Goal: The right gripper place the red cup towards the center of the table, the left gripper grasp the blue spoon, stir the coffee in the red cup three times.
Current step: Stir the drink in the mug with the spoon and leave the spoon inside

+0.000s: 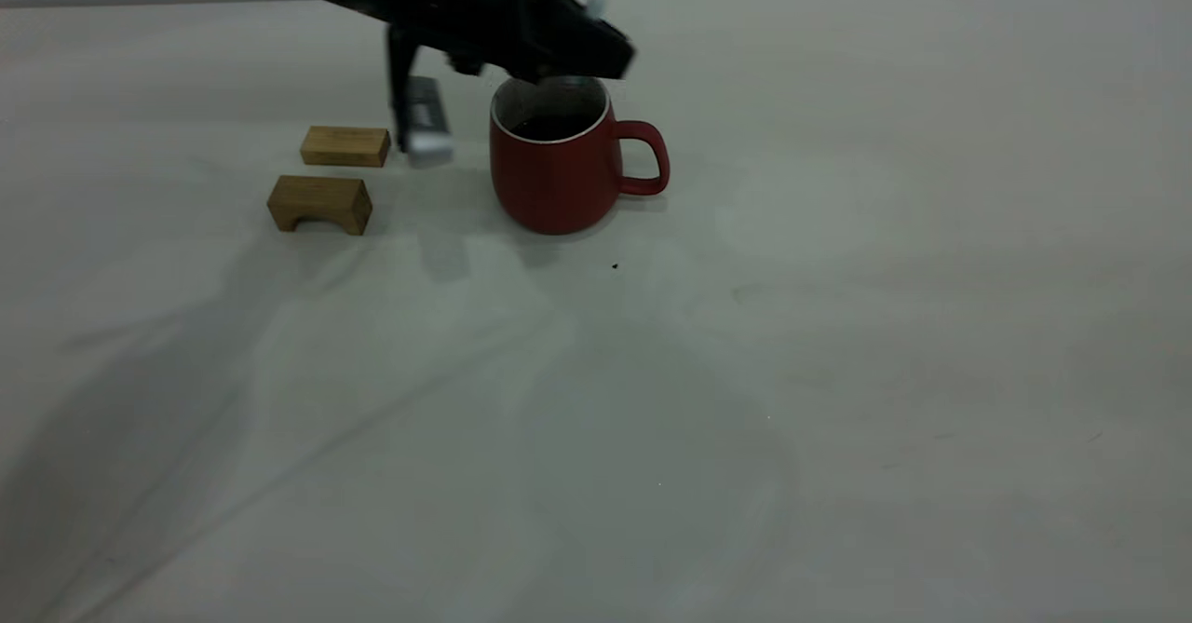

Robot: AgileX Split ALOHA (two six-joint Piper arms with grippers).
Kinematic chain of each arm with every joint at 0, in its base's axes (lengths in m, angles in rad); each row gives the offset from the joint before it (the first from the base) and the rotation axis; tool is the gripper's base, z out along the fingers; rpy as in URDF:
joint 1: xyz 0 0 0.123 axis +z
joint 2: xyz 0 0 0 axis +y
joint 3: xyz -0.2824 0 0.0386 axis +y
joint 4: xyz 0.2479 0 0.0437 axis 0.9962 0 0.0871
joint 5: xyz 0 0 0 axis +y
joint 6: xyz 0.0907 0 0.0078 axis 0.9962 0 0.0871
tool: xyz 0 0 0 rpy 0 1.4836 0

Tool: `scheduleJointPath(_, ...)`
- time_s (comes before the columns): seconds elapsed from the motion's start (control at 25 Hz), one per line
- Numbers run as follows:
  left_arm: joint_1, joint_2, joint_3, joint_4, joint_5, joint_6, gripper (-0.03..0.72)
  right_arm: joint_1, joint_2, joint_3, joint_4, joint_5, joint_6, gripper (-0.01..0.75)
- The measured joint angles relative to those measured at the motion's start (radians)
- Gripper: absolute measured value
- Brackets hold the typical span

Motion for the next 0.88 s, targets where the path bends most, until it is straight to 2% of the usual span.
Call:
scheduleJointPath(0.2, -0.002, 0.002, -0.024, -0.068, -0.084, 0.106, 0.116, 0.0, 0.0, 0.0, 0.0, 0.0, 0.0, 0.574)
scheduleJointPath(0.36, -0.032, 0.013, -0.04, -0.137, -0.088, 0.193, 0.116, 0.0, 0.0, 0.0, 0.0, 0.0, 0.0, 0.574)
scheduleJointPath(0.6, -0.052, 0.018, -0.04, -0.105, 0.023, 0.201, 0.116, 0.0, 0.0, 0.0, 0.0, 0.0, 0.0, 0.574)
scheduleJointPath(0.76, -0.029, 0.018, -0.04, -0.006, 0.11, 0.123, 0.116, 0.0, 0.0, 0.0, 0.0, 0.0, 0.0, 0.574)
scheduleJointPath(0.88, 0.005, 0.016, -0.04, 0.054, 0.119, 0.06, 0.116, 0.0, 0.0, 0.0, 0.0, 0.0, 0.0, 0.574)
